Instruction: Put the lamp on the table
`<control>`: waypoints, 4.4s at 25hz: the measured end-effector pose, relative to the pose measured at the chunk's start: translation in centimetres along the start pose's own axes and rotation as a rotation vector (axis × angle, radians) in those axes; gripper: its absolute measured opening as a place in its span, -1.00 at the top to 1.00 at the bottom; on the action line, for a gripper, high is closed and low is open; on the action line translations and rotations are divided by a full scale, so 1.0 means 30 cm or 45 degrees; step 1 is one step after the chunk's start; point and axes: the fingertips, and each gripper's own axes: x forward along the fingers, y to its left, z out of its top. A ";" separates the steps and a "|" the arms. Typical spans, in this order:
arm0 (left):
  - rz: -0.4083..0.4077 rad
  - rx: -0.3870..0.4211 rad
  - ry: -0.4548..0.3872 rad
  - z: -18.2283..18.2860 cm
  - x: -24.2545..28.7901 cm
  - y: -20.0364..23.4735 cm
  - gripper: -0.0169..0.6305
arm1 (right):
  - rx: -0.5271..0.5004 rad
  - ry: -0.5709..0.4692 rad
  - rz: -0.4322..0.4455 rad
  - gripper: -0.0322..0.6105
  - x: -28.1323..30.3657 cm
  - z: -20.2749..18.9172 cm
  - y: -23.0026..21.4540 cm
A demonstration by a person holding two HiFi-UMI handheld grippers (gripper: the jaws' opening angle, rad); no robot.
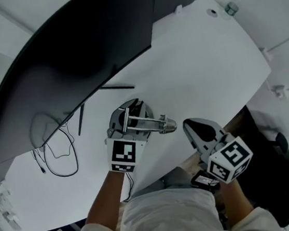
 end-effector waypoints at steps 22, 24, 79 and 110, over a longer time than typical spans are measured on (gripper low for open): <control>-0.017 -0.025 -0.012 -0.026 -0.022 0.003 0.58 | 0.004 0.000 -0.020 0.80 -0.021 -0.026 0.042; -0.017 -0.036 -0.021 -0.022 -0.030 0.004 0.57 | -0.001 0.000 -0.018 0.80 -0.020 -0.026 0.050; 0.097 -0.212 -0.011 0.008 -0.469 -0.113 0.85 | -0.120 -0.103 0.023 0.80 -0.182 0.038 0.195; 0.082 -0.153 0.016 0.124 -0.478 -0.171 0.94 | -0.220 -0.145 0.037 0.80 -0.210 0.156 0.225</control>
